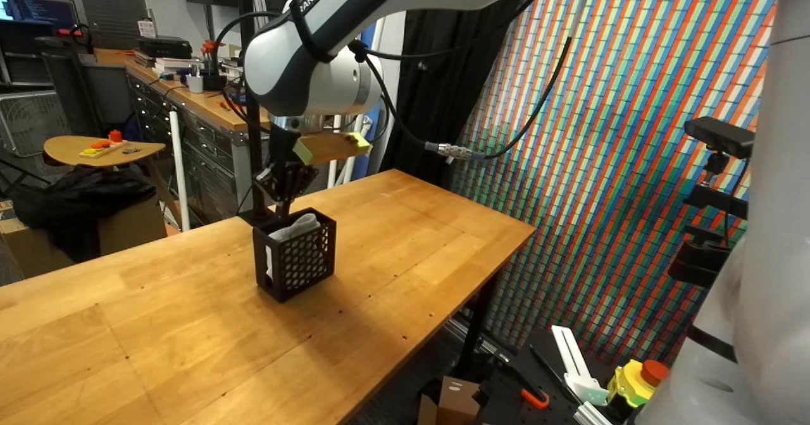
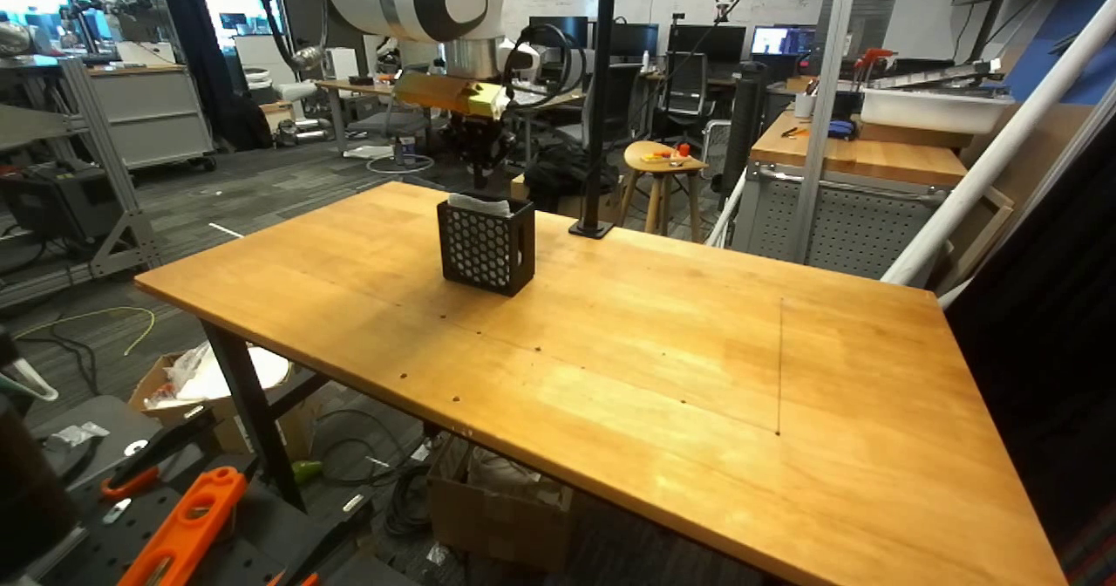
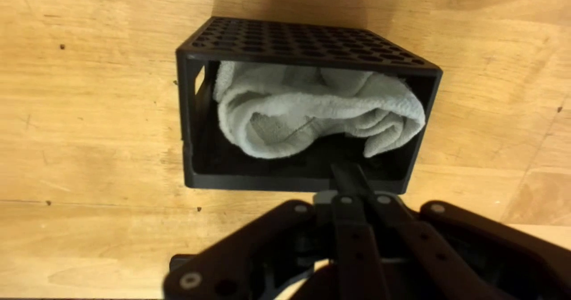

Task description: Move the black basket to the right, place the white towel inside the basket

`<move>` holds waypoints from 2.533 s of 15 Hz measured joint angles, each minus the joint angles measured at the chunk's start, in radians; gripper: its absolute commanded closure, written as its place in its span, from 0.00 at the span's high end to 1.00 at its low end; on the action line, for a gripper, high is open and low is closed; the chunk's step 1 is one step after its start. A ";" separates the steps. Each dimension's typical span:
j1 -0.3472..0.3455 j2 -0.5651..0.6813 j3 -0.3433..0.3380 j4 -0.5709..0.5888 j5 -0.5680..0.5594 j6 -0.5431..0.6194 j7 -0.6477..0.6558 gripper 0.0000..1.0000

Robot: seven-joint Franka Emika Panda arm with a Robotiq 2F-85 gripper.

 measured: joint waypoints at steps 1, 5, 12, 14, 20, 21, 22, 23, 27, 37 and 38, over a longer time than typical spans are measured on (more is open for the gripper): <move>0.003 -0.014 -0.001 -0.007 -0.011 -0.001 0.007 0.01; 0.012 -0.044 -0.002 -0.032 -0.033 -0.002 0.022 0.01; 0.013 -0.046 -0.002 -0.072 -0.038 -0.002 0.022 0.01; 0.013 -0.046 -0.003 -0.084 -0.038 -0.002 0.022 0.01; 0.009 -0.037 -0.006 -0.108 -0.034 0.000 0.022 0.01; 0.008 -0.033 -0.006 -0.108 -0.031 0.001 0.022 0.01; 0.008 -0.029 -0.006 -0.108 -0.029 0.002 0.021 0.01; 0.008 -0.025 -0.006 -0.108 -0.026 0.003 0.021 0.01; 0.007 -0.009 -0.006 -0.105 -0.007 0.006 0.018 0.01; -0.012 0.078 -0.002 -0.079 0.066 0.020 -0.034 0.01; -0.015 0.082 -0.001 -0.076 0.066 0.020 -0.038 0.01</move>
